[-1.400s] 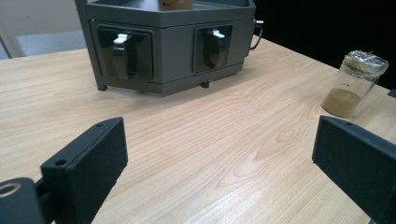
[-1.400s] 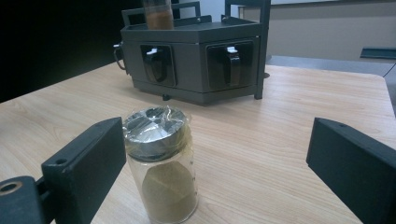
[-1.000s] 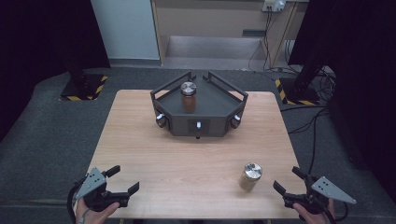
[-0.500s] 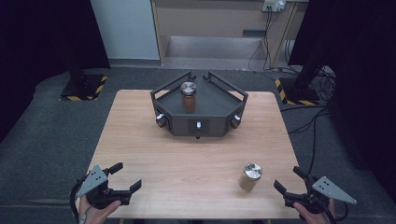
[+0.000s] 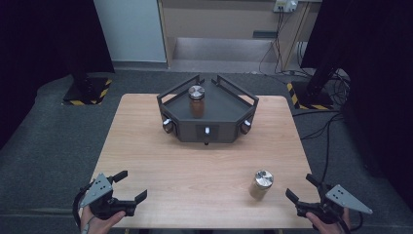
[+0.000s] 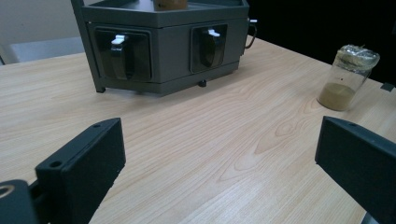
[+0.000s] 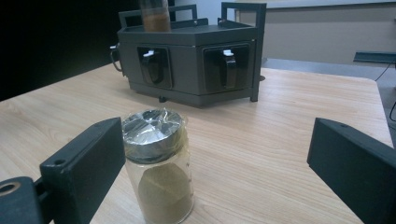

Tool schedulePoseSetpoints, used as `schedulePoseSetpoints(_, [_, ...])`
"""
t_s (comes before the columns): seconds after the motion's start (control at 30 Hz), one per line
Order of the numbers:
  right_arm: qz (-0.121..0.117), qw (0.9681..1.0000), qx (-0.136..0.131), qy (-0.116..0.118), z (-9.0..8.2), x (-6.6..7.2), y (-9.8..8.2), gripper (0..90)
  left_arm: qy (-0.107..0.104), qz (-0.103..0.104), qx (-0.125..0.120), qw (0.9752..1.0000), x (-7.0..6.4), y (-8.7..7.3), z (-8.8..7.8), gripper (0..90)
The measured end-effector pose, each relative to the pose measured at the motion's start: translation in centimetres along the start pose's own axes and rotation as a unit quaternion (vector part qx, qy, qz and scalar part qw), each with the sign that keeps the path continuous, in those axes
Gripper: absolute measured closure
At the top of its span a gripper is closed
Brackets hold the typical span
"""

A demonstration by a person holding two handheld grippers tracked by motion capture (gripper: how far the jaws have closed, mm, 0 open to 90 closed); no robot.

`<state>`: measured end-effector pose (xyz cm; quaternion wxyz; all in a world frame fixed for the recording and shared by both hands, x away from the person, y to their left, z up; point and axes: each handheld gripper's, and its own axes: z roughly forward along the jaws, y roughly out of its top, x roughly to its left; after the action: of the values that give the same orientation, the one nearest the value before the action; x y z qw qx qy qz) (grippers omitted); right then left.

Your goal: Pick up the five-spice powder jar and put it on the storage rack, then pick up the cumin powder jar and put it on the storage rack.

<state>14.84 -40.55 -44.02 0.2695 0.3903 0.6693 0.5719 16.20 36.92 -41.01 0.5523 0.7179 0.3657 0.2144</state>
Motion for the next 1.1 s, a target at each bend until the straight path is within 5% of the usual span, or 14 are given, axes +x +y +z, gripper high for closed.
schedulePoseSetpoints(0.7, [-0.003, 0.9997, -0.018, 0.015, -0.7, -0.3, 0.2, 3.2, -0.003, -0.003, -0.002, 1.0, 0.0, -0.1, -0.3, 0.7])
schedulePoseSetpoints(1.1, [-0.023, 0.9985, -0.003, 0.05, -1.1, -0.7, 3.8, 0.8, 0.0, -0.01, -0.002, 0.9999, 0.4, -0.2, -0.7, 0.4])
